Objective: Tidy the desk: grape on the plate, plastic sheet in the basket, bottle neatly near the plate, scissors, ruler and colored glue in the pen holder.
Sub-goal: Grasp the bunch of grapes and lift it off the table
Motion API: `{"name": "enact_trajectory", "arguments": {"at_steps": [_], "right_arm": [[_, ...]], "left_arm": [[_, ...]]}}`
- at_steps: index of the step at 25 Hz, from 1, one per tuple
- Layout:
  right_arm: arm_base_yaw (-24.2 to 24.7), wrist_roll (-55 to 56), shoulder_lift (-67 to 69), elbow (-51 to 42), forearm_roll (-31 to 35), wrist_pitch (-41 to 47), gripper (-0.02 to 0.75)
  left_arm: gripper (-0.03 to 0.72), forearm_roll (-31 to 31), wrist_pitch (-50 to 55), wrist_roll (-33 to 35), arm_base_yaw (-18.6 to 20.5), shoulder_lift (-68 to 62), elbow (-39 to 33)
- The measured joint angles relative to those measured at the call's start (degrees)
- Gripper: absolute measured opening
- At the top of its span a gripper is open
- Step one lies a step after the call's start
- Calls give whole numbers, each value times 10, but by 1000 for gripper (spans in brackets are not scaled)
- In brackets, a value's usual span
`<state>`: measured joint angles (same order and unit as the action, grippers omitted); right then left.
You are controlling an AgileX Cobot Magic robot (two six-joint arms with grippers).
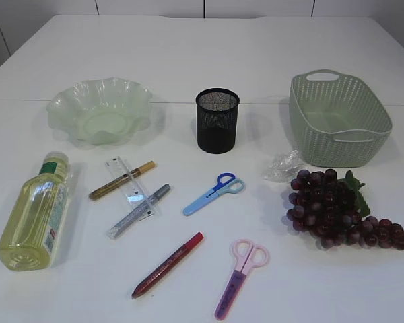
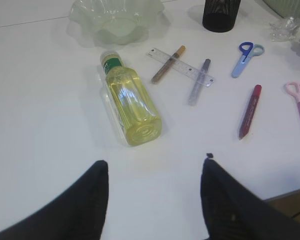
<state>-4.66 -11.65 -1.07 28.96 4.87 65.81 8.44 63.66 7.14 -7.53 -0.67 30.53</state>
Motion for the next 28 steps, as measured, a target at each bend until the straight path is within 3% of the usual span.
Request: {"name": "enact_trajectory", "arguments": {"at_steps": [28], "right_arm": [[0,0,0,0,2,0,511]], "left_arm": [[424,0,0,0,0,0,0]]}}
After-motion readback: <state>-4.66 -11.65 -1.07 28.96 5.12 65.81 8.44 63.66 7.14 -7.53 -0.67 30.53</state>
